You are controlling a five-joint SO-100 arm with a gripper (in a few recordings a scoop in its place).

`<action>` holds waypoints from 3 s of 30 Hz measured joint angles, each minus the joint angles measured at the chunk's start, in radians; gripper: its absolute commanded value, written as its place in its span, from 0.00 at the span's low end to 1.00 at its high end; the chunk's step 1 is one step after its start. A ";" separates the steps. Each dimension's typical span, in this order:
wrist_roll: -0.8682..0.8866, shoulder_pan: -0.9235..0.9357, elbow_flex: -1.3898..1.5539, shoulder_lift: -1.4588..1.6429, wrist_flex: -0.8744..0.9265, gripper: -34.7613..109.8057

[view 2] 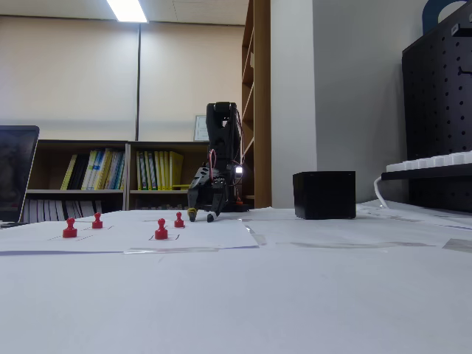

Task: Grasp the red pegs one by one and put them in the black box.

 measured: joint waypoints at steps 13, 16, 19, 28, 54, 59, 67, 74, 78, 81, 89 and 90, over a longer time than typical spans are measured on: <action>-0.035 0.038 0.249 0.181 -0.011 0.33; -0.035 0.055 0.261 0.184 -0.008 0.33; -0.035 0.057 0.261 0.184 -0.008 0.33; -0.026 0.057 0.356 0.253 -0.008 0.32; 0.040 -0.250 1.043 -0.505 2.278 0.24; -0.342 -0.707 1.529 -0.354 2.632 0.24; -0.436 -1.023 1.694 -0.100 2.655 0.24; -0.436 -1.023 1.536 0.060 2.484 0.30; -0.426 -1.023 1.508 0.121 2.456 0.37; -0.433 -1.023 1.509 0.109 2.456 0.40; -0.236 -0.767 1.536 -0.383 2.436 0.40; -0.163 -0.689 1.466 -0.462 2.399 0.39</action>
